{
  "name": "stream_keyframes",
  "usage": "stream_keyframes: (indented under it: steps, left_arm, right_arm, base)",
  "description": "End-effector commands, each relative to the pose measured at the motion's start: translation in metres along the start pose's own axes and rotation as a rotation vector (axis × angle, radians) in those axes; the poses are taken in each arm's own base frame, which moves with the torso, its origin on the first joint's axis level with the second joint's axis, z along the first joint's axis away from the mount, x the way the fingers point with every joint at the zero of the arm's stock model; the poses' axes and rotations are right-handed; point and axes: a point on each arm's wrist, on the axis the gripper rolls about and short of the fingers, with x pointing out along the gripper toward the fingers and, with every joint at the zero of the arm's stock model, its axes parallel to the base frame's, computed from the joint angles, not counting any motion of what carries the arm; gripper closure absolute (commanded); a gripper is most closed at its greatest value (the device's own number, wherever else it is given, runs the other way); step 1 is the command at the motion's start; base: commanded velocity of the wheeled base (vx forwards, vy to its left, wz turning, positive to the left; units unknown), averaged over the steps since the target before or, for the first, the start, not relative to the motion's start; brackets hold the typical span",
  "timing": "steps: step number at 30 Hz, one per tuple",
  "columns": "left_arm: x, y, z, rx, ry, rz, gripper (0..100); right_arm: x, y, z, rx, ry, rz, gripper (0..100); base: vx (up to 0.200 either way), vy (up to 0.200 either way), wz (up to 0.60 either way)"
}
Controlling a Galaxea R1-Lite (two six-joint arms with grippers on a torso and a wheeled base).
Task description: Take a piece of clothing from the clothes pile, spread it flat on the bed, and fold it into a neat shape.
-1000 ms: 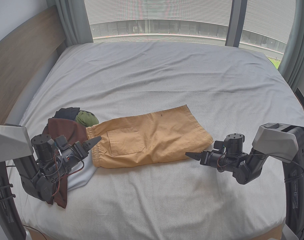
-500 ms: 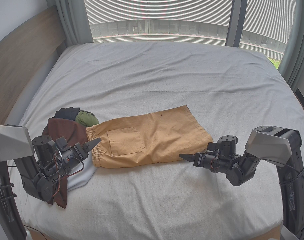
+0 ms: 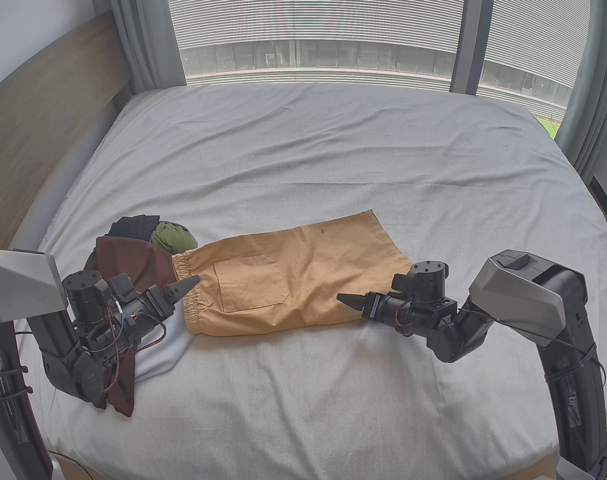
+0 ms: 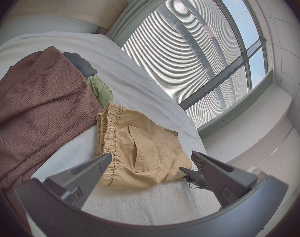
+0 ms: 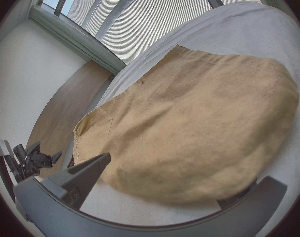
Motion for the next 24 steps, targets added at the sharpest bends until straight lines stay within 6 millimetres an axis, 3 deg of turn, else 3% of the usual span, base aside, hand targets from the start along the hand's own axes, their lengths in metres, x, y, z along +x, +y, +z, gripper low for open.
stream_keyframes:
  steps: [1,15,16,24]
  left_arm:
    - [0.0004,0.0003,0.0008,0.001,-0.003,-0.001,0]
    - [0.0008,0.0008,0.0012,-0.001,-0.003,-0.001,0]
    - [0.0008,0.0007,0.0013,-0.002,-0.004,-0.002,0]
    - [0.0004,0.0015,0.0017,-0.005,-0.003,-0.001,0]
  right_arm:
    - [0.0157,0.0019,-0.0099,0.014,0.005,0.005,0]
    - [0.0238,0.0037,-0.0039,0.013,-0.072,-0.025,0]
    - [0.0240,0.0024,-0.0045,0.014,-0.072,-0.028,100]
    - [0.0193,0.0013,-0.0106,0.038,-0.058,-0.058,100]
  base:
    - [0.000,0.000,0.00]
    - [0.000,0.000,0.00]
    - [0.000,0.000,0.00]
    - [0.000,0.000,0.00]
